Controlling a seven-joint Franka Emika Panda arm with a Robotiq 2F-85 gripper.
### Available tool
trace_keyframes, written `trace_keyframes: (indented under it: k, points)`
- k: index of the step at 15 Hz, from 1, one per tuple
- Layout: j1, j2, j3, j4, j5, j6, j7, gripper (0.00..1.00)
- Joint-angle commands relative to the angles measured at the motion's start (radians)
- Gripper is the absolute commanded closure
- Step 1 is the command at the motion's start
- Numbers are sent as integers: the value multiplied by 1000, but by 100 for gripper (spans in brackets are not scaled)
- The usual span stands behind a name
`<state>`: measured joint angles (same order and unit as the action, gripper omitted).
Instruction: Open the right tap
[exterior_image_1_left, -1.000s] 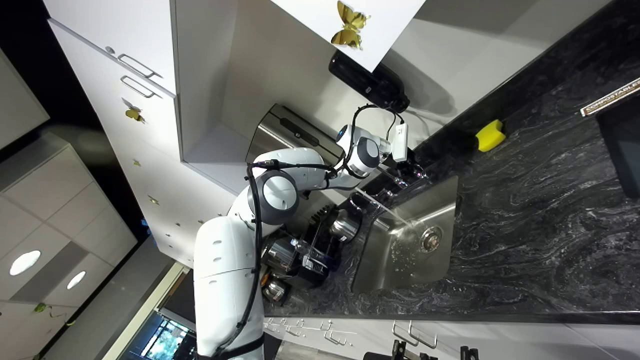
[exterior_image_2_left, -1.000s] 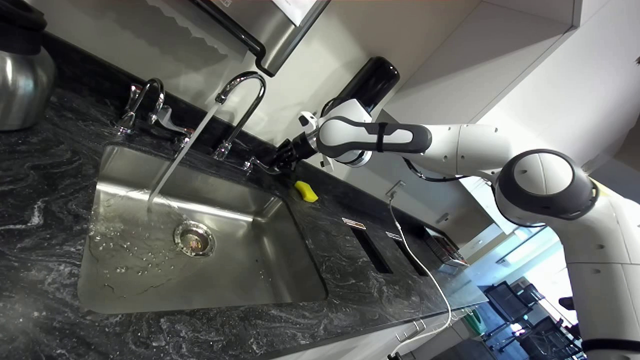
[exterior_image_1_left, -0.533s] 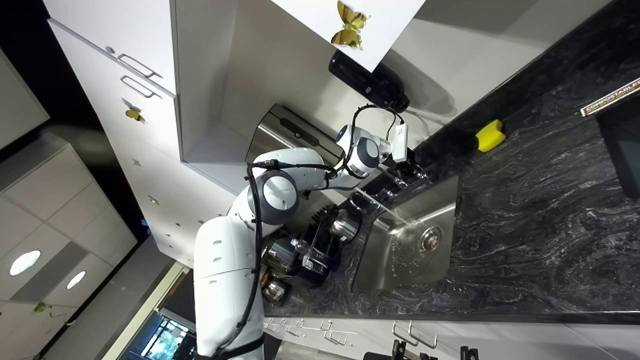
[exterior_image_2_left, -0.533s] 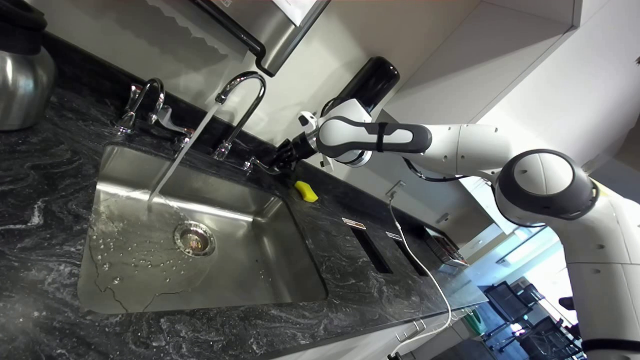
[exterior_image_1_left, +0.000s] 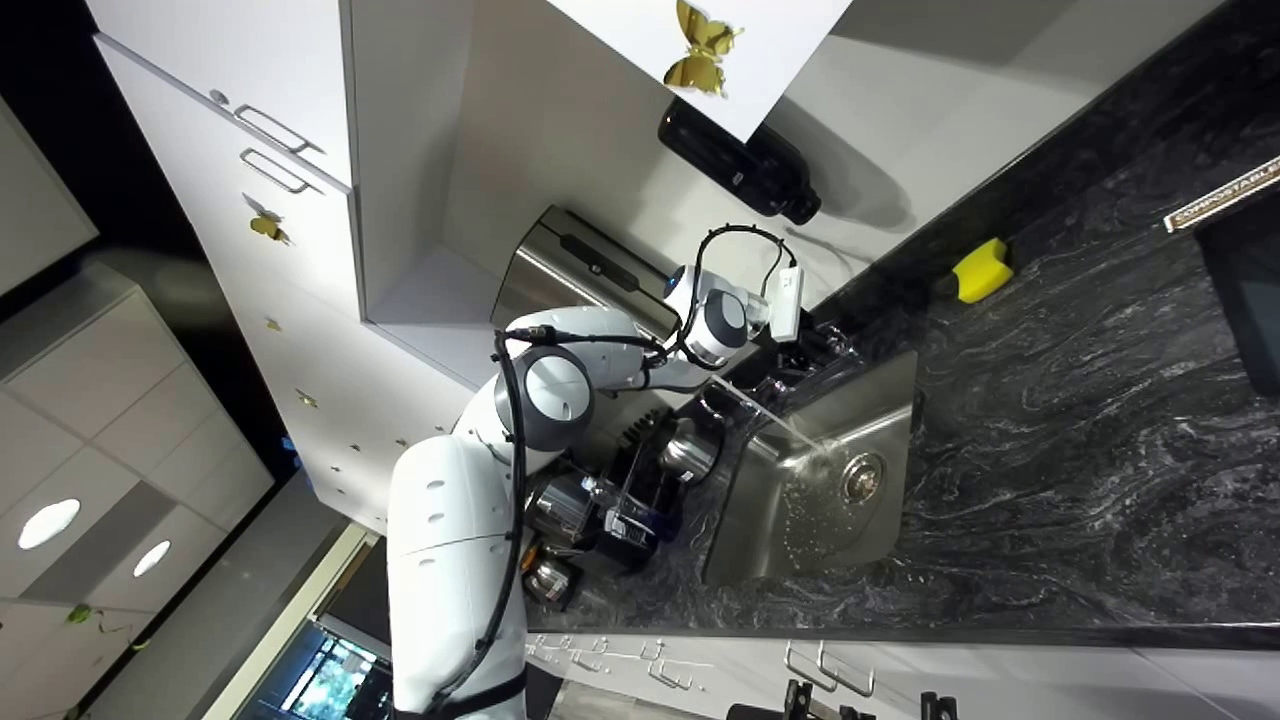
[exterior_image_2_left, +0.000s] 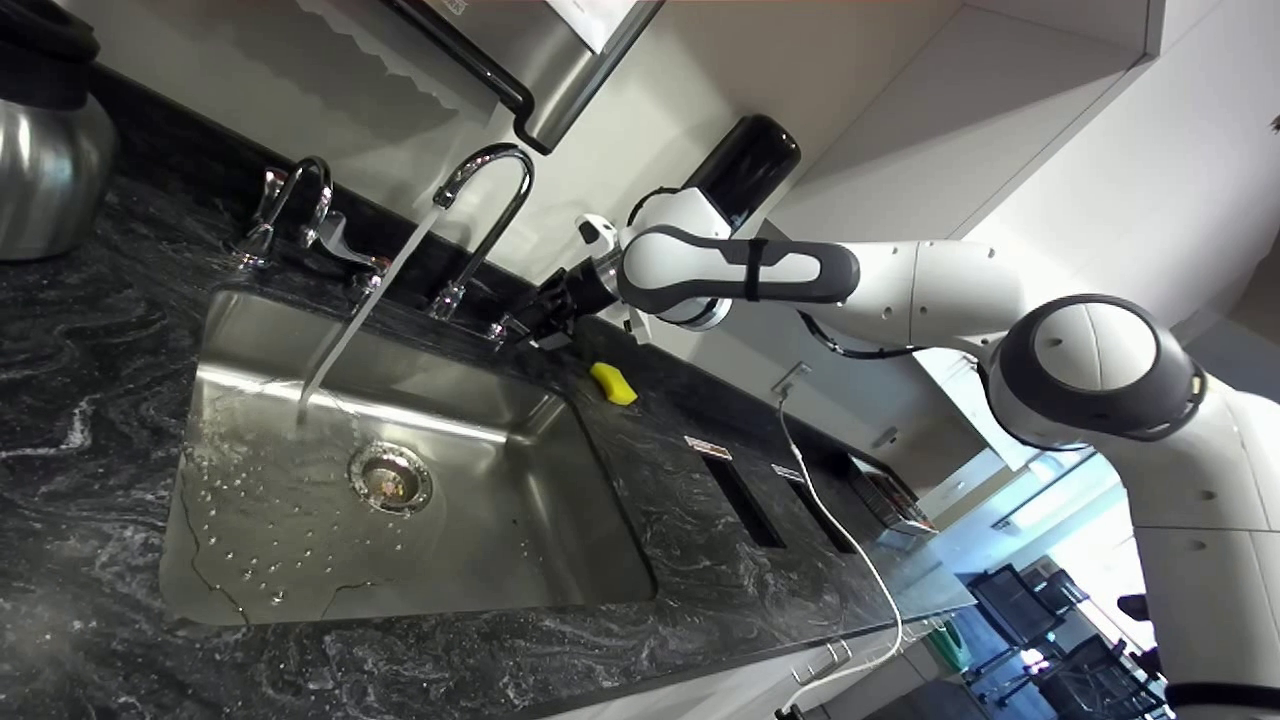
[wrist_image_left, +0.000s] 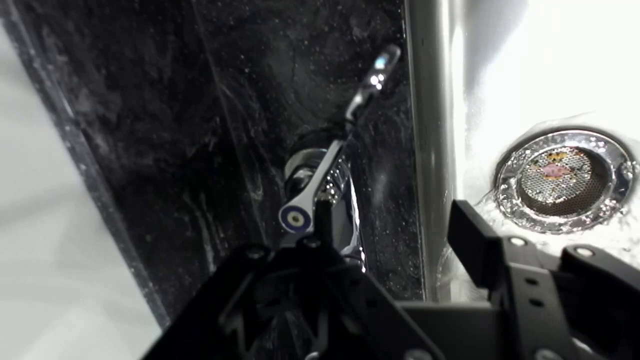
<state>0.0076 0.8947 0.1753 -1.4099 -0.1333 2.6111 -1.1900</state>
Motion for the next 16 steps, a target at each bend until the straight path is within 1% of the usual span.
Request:
trace_keyframes:
  k: [1,2,3,6,11,12,16]
  points:
    - [25,-85,-36,-89,-21,40,96,6]
    - [29,-106,-43,-110,-28,45,119,1]
    - [30,-127,-47,-131,-33,49,136,0]
    - [4,-196,-10,-206,-20,46,120,0]
    - [2,-297,3,-314,-13,52,118,0]
    - [11,-223,-1,-218,-19,16,104,0]
    - [11,-261,0,-262,-18,17,104,0]
